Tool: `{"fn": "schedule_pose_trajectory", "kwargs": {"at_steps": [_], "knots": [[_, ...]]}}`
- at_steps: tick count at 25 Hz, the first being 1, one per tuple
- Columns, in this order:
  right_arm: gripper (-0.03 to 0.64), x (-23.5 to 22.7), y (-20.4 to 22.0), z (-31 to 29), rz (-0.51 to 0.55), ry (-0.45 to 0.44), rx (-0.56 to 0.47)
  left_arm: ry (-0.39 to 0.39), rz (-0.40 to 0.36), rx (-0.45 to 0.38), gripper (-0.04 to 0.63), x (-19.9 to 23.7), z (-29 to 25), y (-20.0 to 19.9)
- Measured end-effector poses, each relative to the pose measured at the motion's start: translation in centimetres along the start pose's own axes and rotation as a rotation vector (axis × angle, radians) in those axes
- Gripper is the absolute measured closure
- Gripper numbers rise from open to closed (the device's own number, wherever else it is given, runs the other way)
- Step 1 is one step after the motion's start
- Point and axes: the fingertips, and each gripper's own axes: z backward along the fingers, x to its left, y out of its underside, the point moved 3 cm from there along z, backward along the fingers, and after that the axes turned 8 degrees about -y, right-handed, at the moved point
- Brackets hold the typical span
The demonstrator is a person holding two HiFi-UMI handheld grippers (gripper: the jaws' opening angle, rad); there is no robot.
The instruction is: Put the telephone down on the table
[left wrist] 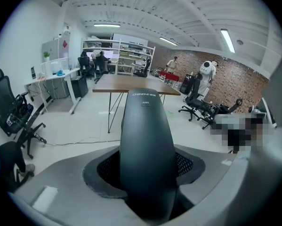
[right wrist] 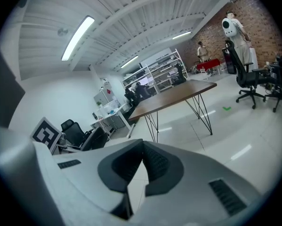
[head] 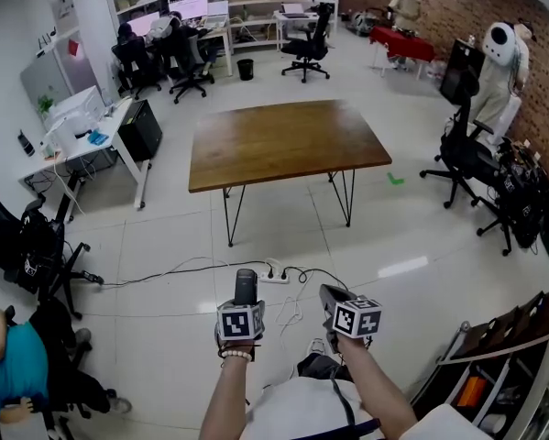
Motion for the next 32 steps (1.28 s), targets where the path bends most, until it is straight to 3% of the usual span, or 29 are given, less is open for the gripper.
{"fn": "schedule_pose_trajectory", "kwargs": {"at_steps": [14,25,32], "knots": [[0.615,-7.9,-7.5,-2.0,-0.011,-0.069,-0.015,-0.064,0.042,-0.023,0.318,-4.1,-3.7,-7.0],[0.615,-10.6,-8.7,-3.9,-0.024,-0.122,0.019,-0.099,0.061,-0.011,0.318,-5.6,-5.6,-8.9],[0.615,-12.2,-9.2,-5.2,-0.036,-0.116,0.034,-0.08,0.059,0.004,0.318,-6.3,-7.8,-10.3]]}}
